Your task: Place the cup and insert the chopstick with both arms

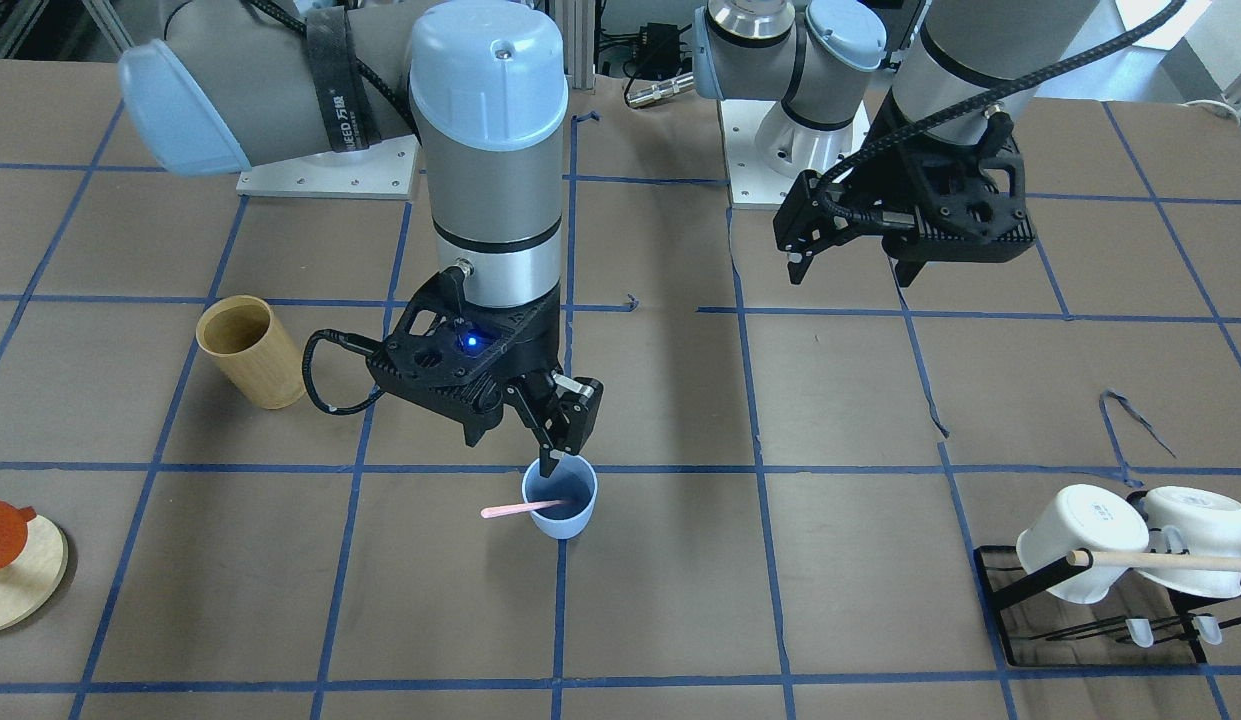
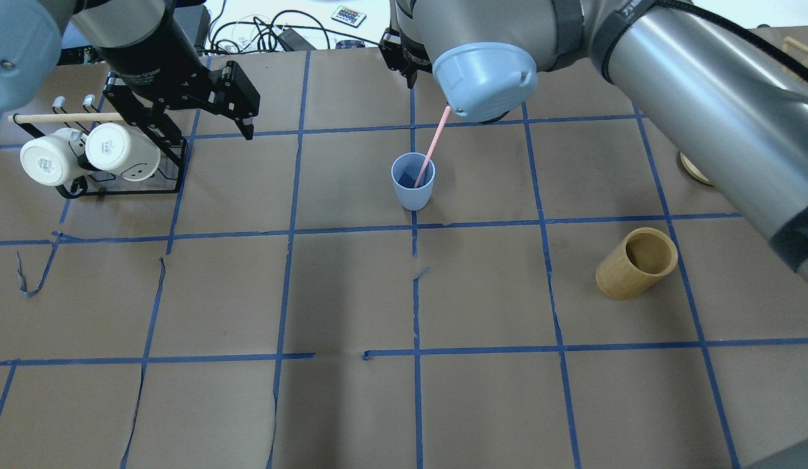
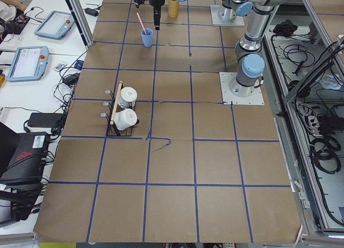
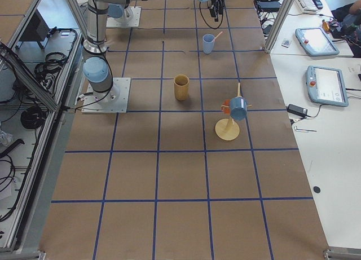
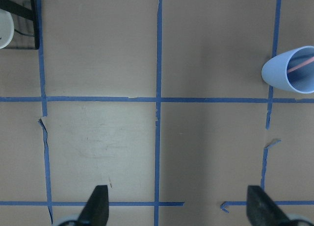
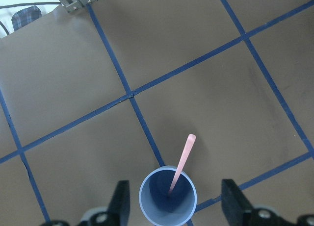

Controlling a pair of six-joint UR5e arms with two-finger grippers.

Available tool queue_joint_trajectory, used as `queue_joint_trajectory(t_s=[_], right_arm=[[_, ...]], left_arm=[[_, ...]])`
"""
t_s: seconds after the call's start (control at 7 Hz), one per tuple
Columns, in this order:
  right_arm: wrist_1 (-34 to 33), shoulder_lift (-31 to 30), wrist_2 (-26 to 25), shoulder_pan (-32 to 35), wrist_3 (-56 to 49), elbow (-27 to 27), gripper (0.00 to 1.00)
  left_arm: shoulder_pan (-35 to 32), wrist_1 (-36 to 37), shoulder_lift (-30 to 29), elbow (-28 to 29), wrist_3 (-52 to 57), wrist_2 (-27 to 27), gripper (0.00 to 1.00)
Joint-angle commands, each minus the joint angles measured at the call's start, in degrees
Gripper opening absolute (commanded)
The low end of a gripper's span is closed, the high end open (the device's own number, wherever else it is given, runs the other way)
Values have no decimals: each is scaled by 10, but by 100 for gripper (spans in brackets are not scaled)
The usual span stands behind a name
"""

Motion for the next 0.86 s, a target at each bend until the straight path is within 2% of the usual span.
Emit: queue_joint_trajectory(t_s=[0.0, 0.14, 0.29, 0.43, 0.71], right_arm=[[38, -21, -1, -25, -71, 1, 100], [120, -48, 1, -71, -183, 3, 100], [170, -76, 20, -119, -206, 7, 100], [191, -86, 31, -149, -252, 9, 100], [207, -98, 25, -161, -402, 30, 100]], left_arm=[[1, 1, 1, -1, 0, -1, 100], [2, 1, 1, -1, 1, 0, 100], [1, 1, 1, -1, 1, 0, 100], [1, 1, 0, -1, 1, 0, 100], [1, 2, 0, -1, 1, 0, 100]])
